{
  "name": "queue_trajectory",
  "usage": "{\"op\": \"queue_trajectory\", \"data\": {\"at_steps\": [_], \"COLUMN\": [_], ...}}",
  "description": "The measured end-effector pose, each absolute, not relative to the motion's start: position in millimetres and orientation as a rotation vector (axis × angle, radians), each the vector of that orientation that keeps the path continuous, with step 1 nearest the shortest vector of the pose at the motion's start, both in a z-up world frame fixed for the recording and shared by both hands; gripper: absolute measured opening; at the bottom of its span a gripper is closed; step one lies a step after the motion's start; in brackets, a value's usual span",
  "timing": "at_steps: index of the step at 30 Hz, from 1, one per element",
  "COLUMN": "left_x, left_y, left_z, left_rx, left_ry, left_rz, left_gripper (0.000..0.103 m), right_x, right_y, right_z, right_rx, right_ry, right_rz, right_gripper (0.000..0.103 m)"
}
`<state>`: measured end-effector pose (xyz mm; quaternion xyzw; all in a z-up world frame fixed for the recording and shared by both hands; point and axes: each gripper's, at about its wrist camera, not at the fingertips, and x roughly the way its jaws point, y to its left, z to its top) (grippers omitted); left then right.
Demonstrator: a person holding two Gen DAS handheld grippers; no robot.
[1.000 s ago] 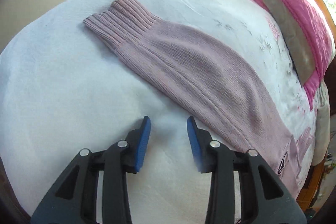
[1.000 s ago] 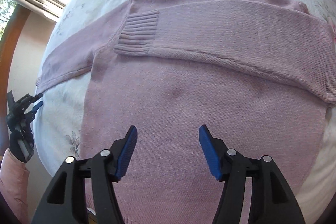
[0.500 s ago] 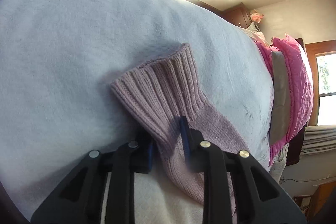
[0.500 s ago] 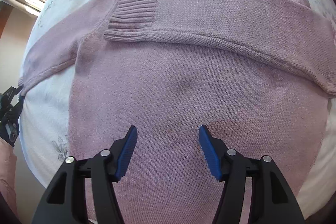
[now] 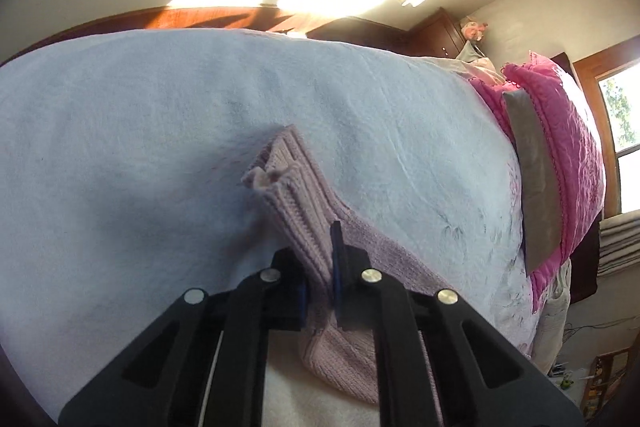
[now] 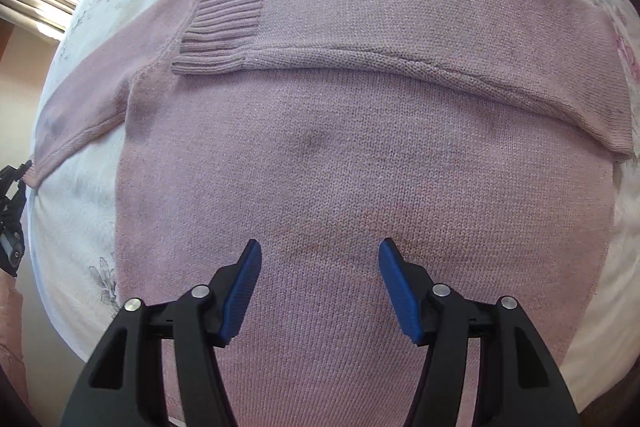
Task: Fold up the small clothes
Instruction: 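Fold the held sleeve across the body and open the left tool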
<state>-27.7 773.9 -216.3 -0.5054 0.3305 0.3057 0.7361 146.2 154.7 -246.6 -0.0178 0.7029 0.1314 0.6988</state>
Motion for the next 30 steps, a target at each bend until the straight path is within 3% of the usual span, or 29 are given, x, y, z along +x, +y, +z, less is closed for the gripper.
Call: {"op": "queue_trajectory", "data": {"at_steps": [5, 11, 23, 30], "left_x": [28, 102, 189, 217], "left_y": [712, 586, 346, 279], "left_z": [-161, -127, -153, -207], "left_rx": [-0.911, -0.706, -0.622, -0.568], "left_ry": [0.732, 0.804, 0.948, 1.093], "left_rz": [0.498, 0.266, -0.075, -0.094], "left_gripper": [0.008, 0.008, 0.007, 0.007], "right_x": [141, 138, 166, 166], "right_y": [128, 90, -7, -34], "right_z": [-248, -251, -244, -238], "right_rx": [0.003, 0.041, 0.156, 0.188], "right_ry": [1.56, 1.545, 1.508, 1.489], "right_rz": [0.278, 0.271, 0.221, 0.19], "right_gripper": [0.061, 0.061, 0.061, 0.061]}}
